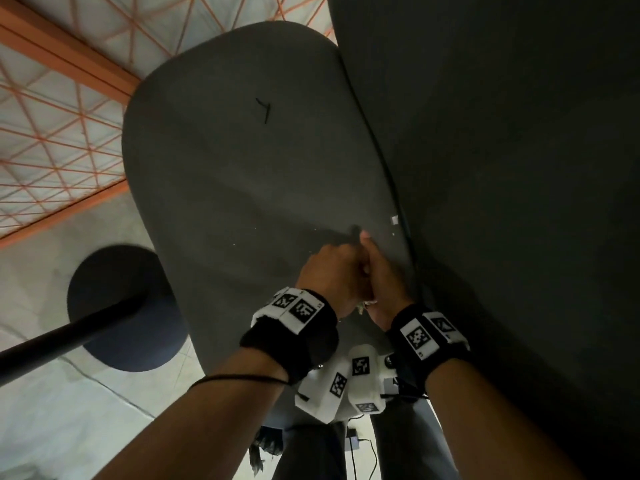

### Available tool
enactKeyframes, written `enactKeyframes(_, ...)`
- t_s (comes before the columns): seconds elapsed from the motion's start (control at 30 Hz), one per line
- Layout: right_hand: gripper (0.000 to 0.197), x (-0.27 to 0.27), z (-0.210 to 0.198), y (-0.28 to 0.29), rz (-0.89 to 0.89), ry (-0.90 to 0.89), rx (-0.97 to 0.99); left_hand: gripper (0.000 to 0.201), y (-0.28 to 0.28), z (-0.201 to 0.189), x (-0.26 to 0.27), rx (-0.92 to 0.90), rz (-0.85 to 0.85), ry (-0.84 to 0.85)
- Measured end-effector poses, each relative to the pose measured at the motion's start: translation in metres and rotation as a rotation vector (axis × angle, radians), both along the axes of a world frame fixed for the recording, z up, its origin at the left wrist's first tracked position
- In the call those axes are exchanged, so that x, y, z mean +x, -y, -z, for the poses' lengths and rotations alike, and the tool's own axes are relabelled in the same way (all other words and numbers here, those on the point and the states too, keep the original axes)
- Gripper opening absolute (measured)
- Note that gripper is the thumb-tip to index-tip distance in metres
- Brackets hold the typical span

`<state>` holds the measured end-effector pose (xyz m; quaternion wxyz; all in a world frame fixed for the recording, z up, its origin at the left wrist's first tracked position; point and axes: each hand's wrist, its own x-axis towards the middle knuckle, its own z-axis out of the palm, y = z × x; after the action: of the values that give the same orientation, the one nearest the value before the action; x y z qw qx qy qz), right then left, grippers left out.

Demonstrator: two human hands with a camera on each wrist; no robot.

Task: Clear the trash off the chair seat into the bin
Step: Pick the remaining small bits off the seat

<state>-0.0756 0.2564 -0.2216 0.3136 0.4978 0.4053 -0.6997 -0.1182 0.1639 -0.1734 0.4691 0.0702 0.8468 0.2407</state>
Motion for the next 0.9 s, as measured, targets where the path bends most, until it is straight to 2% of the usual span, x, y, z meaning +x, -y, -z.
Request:
enactKeyframes(0.1,0.047,-0.004,0.001,-0.007,0.064,-0.025,0.031,0.042,0.005,-0.003,-0.009,0.146,0.006,0.016)
enactKeyframes(0.17,0.043,-0.007,0.001,-0.01,0.121,-0.017,0.051,0.051,0.006,-0.007,-0.021,0.209,0.057,0.066)
enactKeyframes(0.23,0.045,-0.01,-0.002,-0.011,0.132,-0.021,0.04,0.043,0.007,-0.009,-0.032,0.229,0.116,0.087)
enactKeyframes(0.37,0.054,-0.013,-0.005,-0.009,0.167,-0.037,0.028,0.007,0.007,-0.01,-0.042,0.315,0.165,0.058)
enactKeyframes(0.5,0.051,-0.014,-0.008,-0.003,0.237,-0.032,-0.077,0.006,0.005,-0.002,-0.041,0.281,0.206,-0.026)
enactKeyframes(0.57,0.047,-0.013,-0.005,-0.003,0.215,-0.028,-0.046,0.017,0.006,0.0,-0.044,0.25,0.239,-0.058)
enactKeyframes(0.67,0.045,-0.011,-0.005,-0.006,0.172,-0.01,-0.007,0.033,0.016,-0.002,-0.067,0.276,0.053,-0.026)
enactKeyframes(0.73,0.051,-0.008,-0.006,-0.009,0.153,0.009,-0.004,0.03,0.029,0.0,-0.094,0.205,-0.052,-0.233)
enactKeyframes(0.8,0.053,-0.004,-0.006,-0.011,0.132,0.026,0.011,0.034,0.044,0.009,-0.125,0.038,-0.05,-0.505)
enactKeyframes(0.9,0.052,0.002,-0.006,-0.012,0.094,0.032,0.033,0.04,0.061,0.025,-0.161,-0.169,-0.143,-0.633)
